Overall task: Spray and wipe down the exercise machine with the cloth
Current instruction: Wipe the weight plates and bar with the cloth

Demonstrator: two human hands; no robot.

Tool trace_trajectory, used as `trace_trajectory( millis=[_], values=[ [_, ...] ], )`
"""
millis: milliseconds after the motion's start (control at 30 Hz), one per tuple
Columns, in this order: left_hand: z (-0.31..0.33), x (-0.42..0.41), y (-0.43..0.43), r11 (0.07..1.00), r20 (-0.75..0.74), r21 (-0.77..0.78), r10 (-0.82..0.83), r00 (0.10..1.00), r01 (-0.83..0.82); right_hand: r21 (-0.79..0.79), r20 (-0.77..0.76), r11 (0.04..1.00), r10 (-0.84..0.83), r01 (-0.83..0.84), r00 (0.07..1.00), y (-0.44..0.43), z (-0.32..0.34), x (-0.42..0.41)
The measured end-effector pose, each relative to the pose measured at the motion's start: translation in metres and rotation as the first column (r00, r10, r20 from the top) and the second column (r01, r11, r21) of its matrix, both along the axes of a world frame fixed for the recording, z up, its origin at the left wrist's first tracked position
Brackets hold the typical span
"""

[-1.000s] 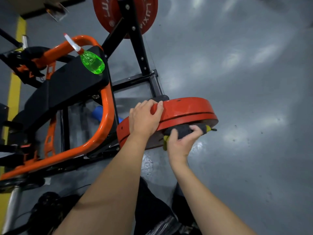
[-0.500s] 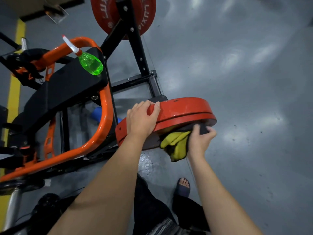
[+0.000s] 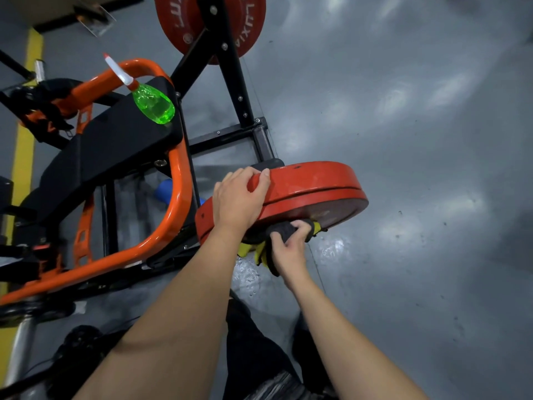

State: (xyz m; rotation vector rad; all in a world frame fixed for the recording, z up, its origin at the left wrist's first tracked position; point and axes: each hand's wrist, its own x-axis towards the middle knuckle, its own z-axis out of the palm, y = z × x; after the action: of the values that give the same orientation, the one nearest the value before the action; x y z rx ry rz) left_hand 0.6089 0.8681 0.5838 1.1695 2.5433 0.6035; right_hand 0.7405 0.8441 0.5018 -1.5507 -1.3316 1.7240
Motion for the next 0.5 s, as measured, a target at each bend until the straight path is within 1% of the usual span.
trace_trajectory(
  millis=[33, 100, 133, 200, 267, 367, 433, 500],
  values=[
    [-0.001, 0.000, 0.000, 1.000, 0.000, 0.002, -0.002, 1.000, 0.002, -0.069, -0.009, 0.997, -0.038, 0.038, 0.999, 0.006, -0.005, 0.003],
    [-0.001, -0.001, -0.001, 1.000, 0.009, 0.016, -0.006, 1.000, 0.006, -0.173, -0.017, 0.967, -0.194, 0.188, 0.981, 0.019, -0.011, 0.011],
    [-0.001, -0.001, -0.002, 1.000, 0.016, 0.022, -0.007, 1.000, 0.006, -0.199, -0.028, 0.942, -0.282, 0.271, 0.959, 0.027, -0.012, 0.016],
    [-0.002, -0.003, -0.003, 0.999, 0.023, 0.032, -0.009, 1.000, 0.008, -0.219, -0.084, 0.874, -0.460, 0.434, 0.884, 0.045, -0.007, 0.027],
    [-0.002, -0.004, -0.004, 0.999, 0.029, 0.032, -0.011, 1.000, 0.010, -0.186, -0.102, 0.815, -0.572, 0.549, 0.814, 0.065, 0.005, 0.038],
    [-0.003, -0.005, -0.007, 0.999, 0.047, 0.040, 0.000, 0.999, -0.002, -0.104, -0.144, 0.759, -0.651, 0.643, 0.746, 0.075, 0.035, 0.039],
    [-0.004, -0.006, -0.008, 0.999, 0.051, 0.041, 0.008, 0.999, -0.010, -0.012, -0.147, 0.762, -0.642, 0.647, 0.753, 0.061, 0.052, 0.027],
    [-0.004, -0.008, -0.011, 0.999, 0.061, 0.049, 0.008, 0.998, -0.011, 0.095, -0.150, 0.802, -0.575, 0.590, 0.805, 0.039, 0.058, 0.012]
  ],
)
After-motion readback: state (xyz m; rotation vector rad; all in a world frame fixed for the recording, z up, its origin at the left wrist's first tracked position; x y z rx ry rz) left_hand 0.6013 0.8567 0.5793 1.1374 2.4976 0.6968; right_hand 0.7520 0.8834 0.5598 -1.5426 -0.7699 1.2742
